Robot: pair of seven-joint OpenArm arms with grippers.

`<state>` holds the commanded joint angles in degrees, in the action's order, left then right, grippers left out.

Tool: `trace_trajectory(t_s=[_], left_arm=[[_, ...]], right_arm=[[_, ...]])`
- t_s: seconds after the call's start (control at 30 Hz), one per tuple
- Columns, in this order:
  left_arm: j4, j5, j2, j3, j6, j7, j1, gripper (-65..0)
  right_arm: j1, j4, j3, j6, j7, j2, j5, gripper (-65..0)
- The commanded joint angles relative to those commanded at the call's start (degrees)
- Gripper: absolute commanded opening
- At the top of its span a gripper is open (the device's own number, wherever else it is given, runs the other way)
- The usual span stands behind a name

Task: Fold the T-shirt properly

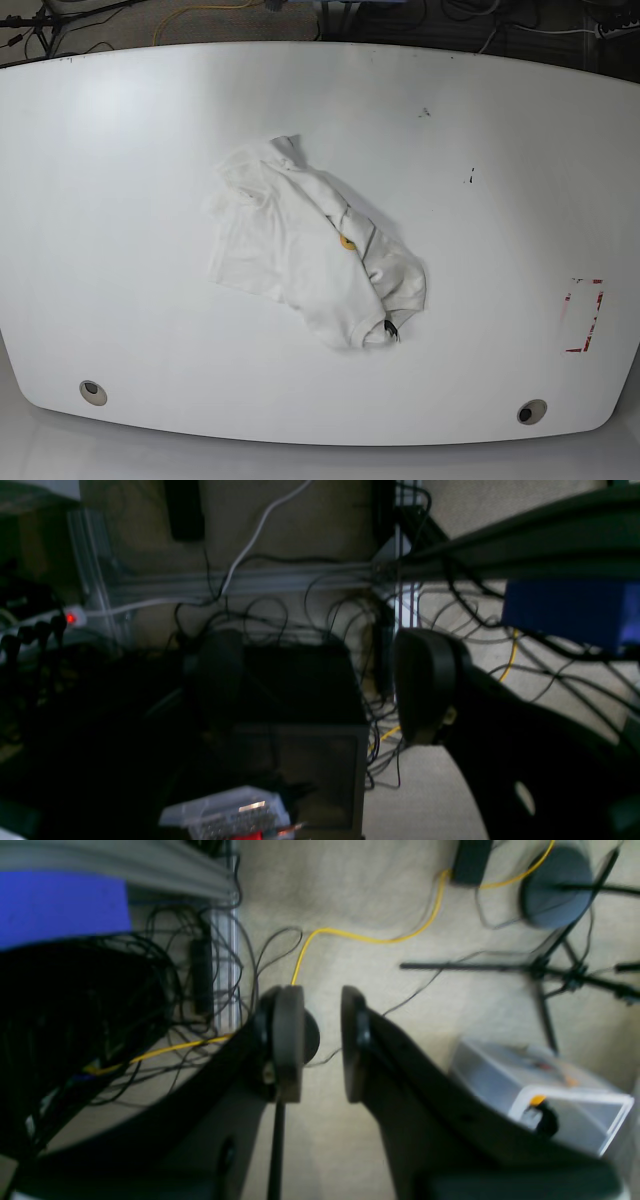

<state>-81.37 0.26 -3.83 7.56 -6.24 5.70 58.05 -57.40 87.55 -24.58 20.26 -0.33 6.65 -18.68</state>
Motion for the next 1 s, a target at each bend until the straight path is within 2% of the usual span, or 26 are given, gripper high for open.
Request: trace_trajectory(t_s=[0.43,0.83,1.0], left_arm=[[-3.82,-0.97,-0.49,3.02,-0.09,1.94,3.14,-21.1],[-8.86,-5.66,-0.52,7.97,-0.1,3.28,6.4,-20.2],[-13.8,-6.83,-0.34,9.82,0.14,2.64,8.41,-20.1]], right_arm=[[-5.1,8.52,0.98,0.29,0.03,0.72,2.89,-52.8],[-10.05,15.13,2.37,0.39,0.3,0.56,6.16,-53.0],[-11.79,17.83,2.17,0.51,0.35,0.58,7.96,-53.1]])
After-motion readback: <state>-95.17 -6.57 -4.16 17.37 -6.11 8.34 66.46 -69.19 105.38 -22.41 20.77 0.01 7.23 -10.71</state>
